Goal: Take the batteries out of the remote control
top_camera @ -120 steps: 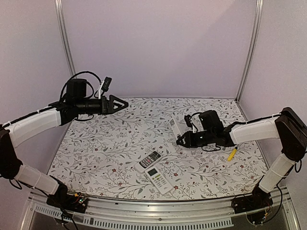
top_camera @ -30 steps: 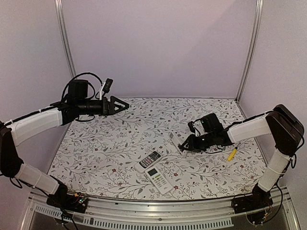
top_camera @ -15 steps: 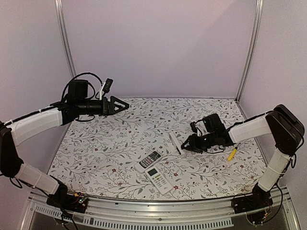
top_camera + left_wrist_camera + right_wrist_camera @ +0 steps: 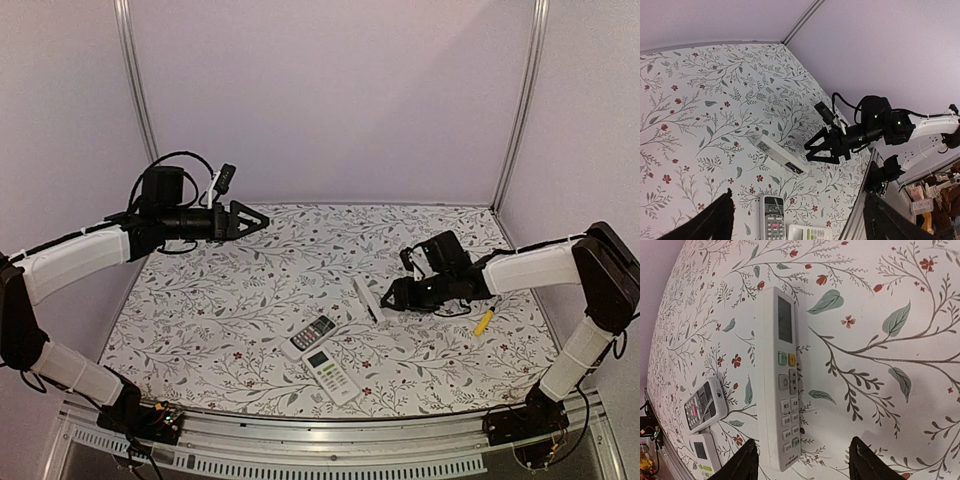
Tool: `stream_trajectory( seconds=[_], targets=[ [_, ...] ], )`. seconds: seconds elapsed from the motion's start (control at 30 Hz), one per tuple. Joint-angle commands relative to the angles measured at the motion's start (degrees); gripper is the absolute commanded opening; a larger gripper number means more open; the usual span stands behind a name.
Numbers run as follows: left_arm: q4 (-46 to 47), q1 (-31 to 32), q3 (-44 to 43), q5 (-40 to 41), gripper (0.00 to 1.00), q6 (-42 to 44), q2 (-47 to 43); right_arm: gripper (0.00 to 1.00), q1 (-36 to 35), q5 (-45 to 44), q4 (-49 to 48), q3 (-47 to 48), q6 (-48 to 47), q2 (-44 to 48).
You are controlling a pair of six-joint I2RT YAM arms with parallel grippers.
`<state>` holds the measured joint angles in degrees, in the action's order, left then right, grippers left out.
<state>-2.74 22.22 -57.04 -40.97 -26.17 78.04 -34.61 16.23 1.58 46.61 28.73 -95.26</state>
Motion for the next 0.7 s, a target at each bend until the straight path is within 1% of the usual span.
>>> stream_trajectory(
  seconds=[0.0,0.1,0.33,0.53,0.67],
  targets=[
    [-0.95,-0.33,-0.36,-0.5,0.89,0.14,0.52,0.61,-3.59,-12.32,9.43,5.83,-3.96,2.69],
    [-0.95,-0.3,-0.36,-0.6,0.89,0.07,0.53,0.6,-5.97,-19.17,14.3,9.39,-4.39,0.9],
    [-0.95,-0.3,-0.37,-0.68,0.89,0.05,0.51,0.55,-10.63,-25.86,18.98,16.77,-4.78,-5.55],
    [-0.95,-0.27,-0.36,-0.69,0.89,0.11,0.19,0.52,-12.74,-27.67,21.39,21.13,-6.43,-11.4],
    [-0.95,-0.29,-0.36,-0.47,0.89,0.1,0.03,0.48,-12.85,-27.66,21.28,21.3,-6.5,-13.01]
  ],
)
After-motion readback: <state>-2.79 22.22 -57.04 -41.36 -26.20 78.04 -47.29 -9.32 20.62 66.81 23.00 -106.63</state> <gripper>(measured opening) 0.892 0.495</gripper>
